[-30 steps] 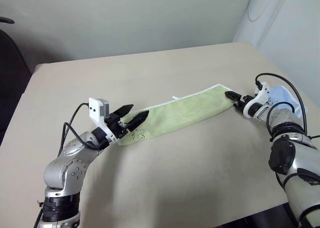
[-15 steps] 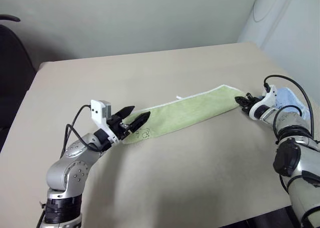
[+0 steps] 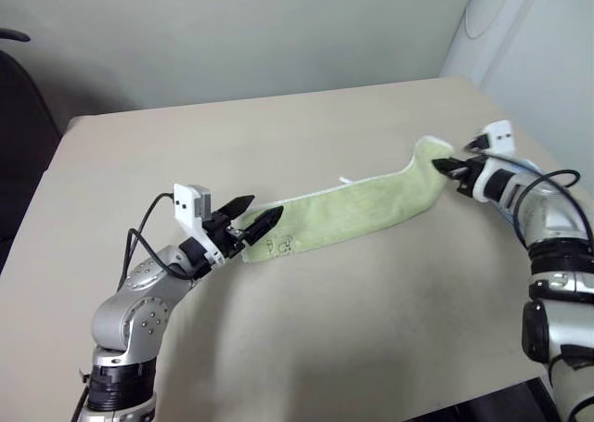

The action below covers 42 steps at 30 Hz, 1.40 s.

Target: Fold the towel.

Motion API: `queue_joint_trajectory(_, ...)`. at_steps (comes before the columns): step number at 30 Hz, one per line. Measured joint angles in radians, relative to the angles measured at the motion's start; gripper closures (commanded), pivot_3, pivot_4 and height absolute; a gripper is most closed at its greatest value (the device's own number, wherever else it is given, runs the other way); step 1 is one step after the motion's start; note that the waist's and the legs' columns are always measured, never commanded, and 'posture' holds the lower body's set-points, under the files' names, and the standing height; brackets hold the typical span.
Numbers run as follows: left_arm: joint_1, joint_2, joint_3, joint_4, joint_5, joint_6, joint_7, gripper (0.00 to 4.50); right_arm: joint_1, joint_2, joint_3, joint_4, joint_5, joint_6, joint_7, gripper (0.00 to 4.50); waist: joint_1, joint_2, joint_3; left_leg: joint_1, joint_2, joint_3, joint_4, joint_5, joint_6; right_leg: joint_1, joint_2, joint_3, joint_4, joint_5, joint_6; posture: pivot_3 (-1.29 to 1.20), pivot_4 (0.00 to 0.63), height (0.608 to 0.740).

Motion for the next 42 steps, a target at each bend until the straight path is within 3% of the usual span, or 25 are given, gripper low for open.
queue_joint_trajectory(5, 0.002, -0.009, 0.000, 0.000, 0.001, -0.002, 0.002, 0.00, 0.091, -0.015, 0.212, -0.130, -0.170, -0.190, 0.067, 4.49, 0.006, 0.000, 0.000, -0.001, 0.000, -0.001, 0.001, 0.000, 0.000, 0.001, 0.000, 0.000, -0.001, 0.001, 0.002, 0.00, 0.150, 0.740)
queue_joint_trajectory(11, 0.020, -0.023, 0.000, -0.007, 0.001, -0.004, 0.020, 0.00, 0.126, 0.024, 0.290, -0.149, -0.253, -0.263, 0.082, 4.49, 0.007, 0.000, 0.000, -0.001, 0.000, 0.000, 0.002, 0.000, 0.000, 0.001, 0.000, 0.000, -0.002, 0.002, 0.003, 0.00, 0.150, 0.740)
queue_joint_trajectory(14, 0.024, -0.023, 0.000, -0.013, 0.001, -0.004, 0.023, 0.00, 0.126, 0.026, 0.282, -0.150, -0.238, -0.242, 0.104, 3.84, 0.007, 0.000, 0.000, -0.001, 0.000, 0.000, 0.002, 0.000, 0.000, 0.001, 0.000, 0.000, -0.003, 0.002, 0.003, 0.00, 0.150, 0.740)
queue_joint_trajectory(20, 0.028, -0.023, 0.000, -0.016, 0.001, -0.004, 0.026, 0.00, 0.130, 0.034, 0.212, -0.179, -0.150, -0.165, 0.136, 1.86, 0.008, -0.001, 0.000, -0.001, 0.000, 0.000, 0.002, 0.003, -0.005, 0.002, 0.000, 0.000, -0.004, 0.002, 0.003, 0.00, 0.150, 0.740)
queue_joint_trajectory(26, 0.050, -0.021, 0.009, -0.026, -0.001, -0.004, 0.028, 0.00, 0.193, -0.027, 0.071, -0.316, 0.007, -0.059, 0.198, 1.86, 0.014, -0.001, 0.001, -0.001, 0.000, 0.000, 0.002, 0.006, -0.010, 0.004, 0.000, 0.000, -0.007, 0.002, 0.003, 0.00, 0.150, 0.740)
queue_joint_trajectory(29, 0.063, -0.020, 0.047, -0.026, -0.017, -0.003, 0.045, 0.00, 0.187, -0.031, -0.025, -0.336, 0.109, 0.046, 0.204, 2.44, 0.014, -0.002, 0.001, -0.001, 0.000, 0.000, 0.002, 0.006, -0.011, 0.005, 0.000, 0.000, -0.009, 0.003, 0.004, 0.00, 0.150, 0.740)
queue_joint_trajectory(35, 0.092, -0.030, 0.105, -0.026, -0.092, 0.026, 0.086, 0.00, 0.132, 0.017, -0.022, -0.218, 0.085, 0.039, 0.145, 4.46, 0.010, -0.004, 0.001, 0.004, 0.000, 0.000, 0.001, 0.002, -0.004, 0.008, 0.000, 0.001, -0.009, 0.003, 0.004, 0.00, 0.150, 0.740)
queue_joint_trajectory(42, 0.153, -0.047, 0.147, -0.023, -0.184, 0.082, 0.150, 0.00, 0.054, 0.171, 0.085, 0.198, -0.050, -0.177, 0.077, 4.46, 0.012, -0.004, 0.001, 0.003, 0.000, 0.000, 0.000, 0.002, -0.003, 0.007, 0.000, 0.001, -0.009, 0.004, 0.003, 0.00, 0.150, 0.740)
